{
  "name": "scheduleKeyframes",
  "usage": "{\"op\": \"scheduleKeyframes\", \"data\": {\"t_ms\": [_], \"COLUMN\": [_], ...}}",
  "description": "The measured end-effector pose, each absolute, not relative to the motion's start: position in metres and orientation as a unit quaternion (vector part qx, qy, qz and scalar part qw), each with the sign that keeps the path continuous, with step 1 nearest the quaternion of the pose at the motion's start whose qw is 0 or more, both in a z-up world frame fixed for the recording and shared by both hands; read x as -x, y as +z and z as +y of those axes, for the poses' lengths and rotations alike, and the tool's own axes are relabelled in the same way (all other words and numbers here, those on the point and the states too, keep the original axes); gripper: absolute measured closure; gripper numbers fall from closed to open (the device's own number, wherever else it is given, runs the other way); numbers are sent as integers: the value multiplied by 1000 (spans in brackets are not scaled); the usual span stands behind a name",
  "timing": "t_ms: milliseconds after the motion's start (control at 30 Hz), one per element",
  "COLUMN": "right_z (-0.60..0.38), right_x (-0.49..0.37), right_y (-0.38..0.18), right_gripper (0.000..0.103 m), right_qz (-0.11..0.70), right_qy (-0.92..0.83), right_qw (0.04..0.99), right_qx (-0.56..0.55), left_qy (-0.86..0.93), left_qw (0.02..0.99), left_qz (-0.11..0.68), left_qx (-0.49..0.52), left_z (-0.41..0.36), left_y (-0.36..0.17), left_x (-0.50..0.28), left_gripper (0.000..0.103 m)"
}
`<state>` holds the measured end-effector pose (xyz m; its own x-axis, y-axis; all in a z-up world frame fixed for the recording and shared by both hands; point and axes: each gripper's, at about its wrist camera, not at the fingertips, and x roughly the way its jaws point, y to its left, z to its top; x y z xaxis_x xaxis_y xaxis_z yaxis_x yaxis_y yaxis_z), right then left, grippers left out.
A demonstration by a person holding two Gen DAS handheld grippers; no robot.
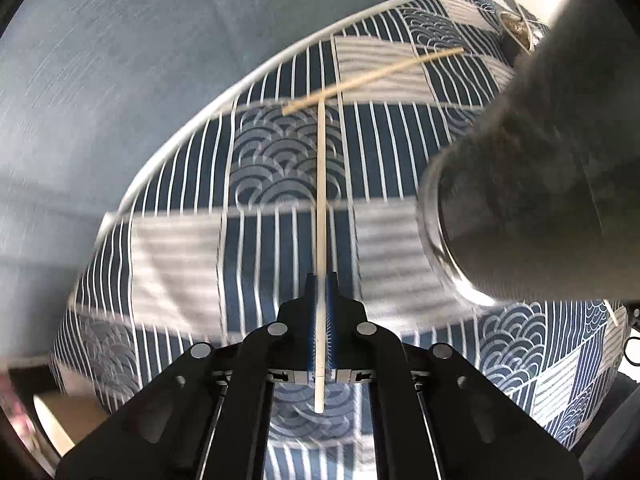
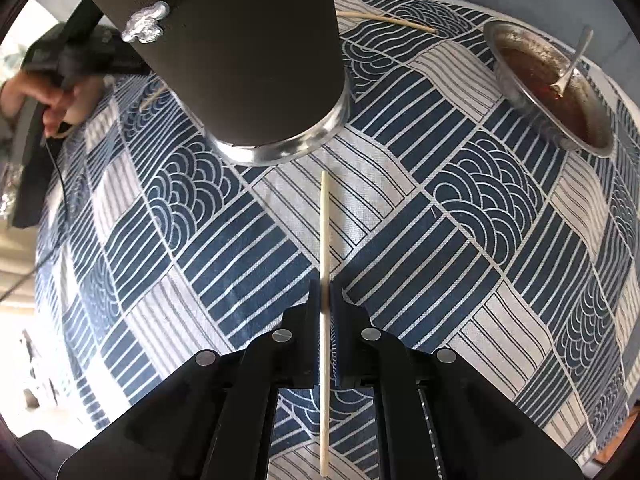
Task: Organize utensils
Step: 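Lift both held chopsticks up over the black holder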
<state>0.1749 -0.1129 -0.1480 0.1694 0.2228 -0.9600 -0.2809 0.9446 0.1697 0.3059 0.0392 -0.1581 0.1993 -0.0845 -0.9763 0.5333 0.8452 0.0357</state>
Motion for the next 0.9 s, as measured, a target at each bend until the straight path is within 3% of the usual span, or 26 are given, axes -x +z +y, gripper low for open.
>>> {"op": "scheduleKeyframes", "data": {"t_ms": [533,900], "right_z": [-168,-189], "right_x": [-168,-195], "right_y": [-96,-39], "right_gripper": [98,98], "right_qz": [585,523], "right_qy": [238,256], "right_qw": [775,813], "right_qx": [12,7], "left_qy": [-142,-85], "left_qw": [737,778], "left_qz": [659,623], "left_qx": [-54,15], "left_z": [66,107], "left_y": [-151,-84], "left_x": [-201,-130], "left_gripper": [99,98]}}
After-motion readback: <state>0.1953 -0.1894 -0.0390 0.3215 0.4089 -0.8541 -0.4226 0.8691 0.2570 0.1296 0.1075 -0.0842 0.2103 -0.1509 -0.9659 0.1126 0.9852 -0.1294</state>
